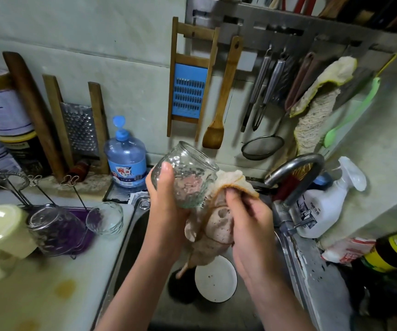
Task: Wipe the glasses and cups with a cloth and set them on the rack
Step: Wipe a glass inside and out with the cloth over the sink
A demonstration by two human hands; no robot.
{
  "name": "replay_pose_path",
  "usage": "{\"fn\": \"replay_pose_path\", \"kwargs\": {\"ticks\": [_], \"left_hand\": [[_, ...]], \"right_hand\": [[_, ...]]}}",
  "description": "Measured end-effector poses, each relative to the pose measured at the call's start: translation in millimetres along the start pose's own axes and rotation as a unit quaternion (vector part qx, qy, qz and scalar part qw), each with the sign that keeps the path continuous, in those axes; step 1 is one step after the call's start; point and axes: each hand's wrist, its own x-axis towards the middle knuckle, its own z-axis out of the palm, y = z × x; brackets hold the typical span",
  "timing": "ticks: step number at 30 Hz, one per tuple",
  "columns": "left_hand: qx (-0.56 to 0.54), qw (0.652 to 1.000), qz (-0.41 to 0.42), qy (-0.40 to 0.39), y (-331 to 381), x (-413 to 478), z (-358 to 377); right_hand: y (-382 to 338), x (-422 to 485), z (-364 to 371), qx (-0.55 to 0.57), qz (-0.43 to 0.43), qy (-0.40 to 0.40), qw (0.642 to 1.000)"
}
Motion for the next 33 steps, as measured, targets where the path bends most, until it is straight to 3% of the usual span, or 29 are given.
{"fn": "replay_pose_path", "kwargs": {"ticks": [4, 8, 10, 13, 15, 18, 20, 23, 25, 27, 30, 33], "left_hand": [[0.002, 0.999, 0.024, -0.03, -2.1, 3.2, -5.9], [-0.016, 0.999, 0.024, -0.034, -4.1, 4.6, -11.1], [-0.012, 0.998, 0.006, -0.058, -8.3, 3.1, -11.4], [-0.014, 0.997, -0.003, -0.073, -8.1, -0.1, -6.9], [0.004, 0.998, 0.01, -0.055, -8.6, -0.8, -7.4], [0.036, 0.998, 0.04, -0.026, -6.9, -0.4, -11.1], [0.076, 0.996, 0.044, -0.028, -4.6, -1.2, -14.1], [0.069, 0.995, 0.046, -0.051, 0.7, 0.2, -17.2], [0.074, 0.994, 0.029, -0.07, 1.4, 3.3, -22.3], [0.077, 0.992, -0.001, -0.102, 1.7, 4.6, -25.9], [0.071, 0.986, -0.035, -0.146, 4.7, 4.3, -24.3], [0.058, 0.989, -0.028, -0.129, 7.5, 8.0, -25.4]], "right_hand": [[-16.1, 8.3, -15.0, 0.005, -0.032, -0.005, 0.999], [-44.3, 10.0, -24.3, 0.013, -0.151, -0.165, 0.975], [-47.8, 10.6, -25.5, -0.112, -0.221, -0.254, 0.935], [-41.4, 7.3, -20.4, -0.353, -0.307, -0.279, 0.839], [-39.4, 4.5, -16.4, -0.384, -0.294, -0.284, 0.828], [-43.3, 2.1, -14.4, -0.334, -0.208, -0.326, 0.86], [-45.0, 5.9, -14.7, -0.316, -0.163, -0.369, 0.859], [-50.9, 12.1, -14.3, -0.248, -0.038, -0.425, 0.87], [-56.3, 19.0, -13.7, -0.232, 0.035, -0.465, 0.854], [-57.1, 21.7, -13.1, -0.309, 0.011, -0.507, 0.805], [-53.5, 20.8, -11.6, -0.426, -0.128, -0.504, 0.741], [-48.0, 19.3, -11.3, -0.46, -0.164, -0.479, 0.73]]}}
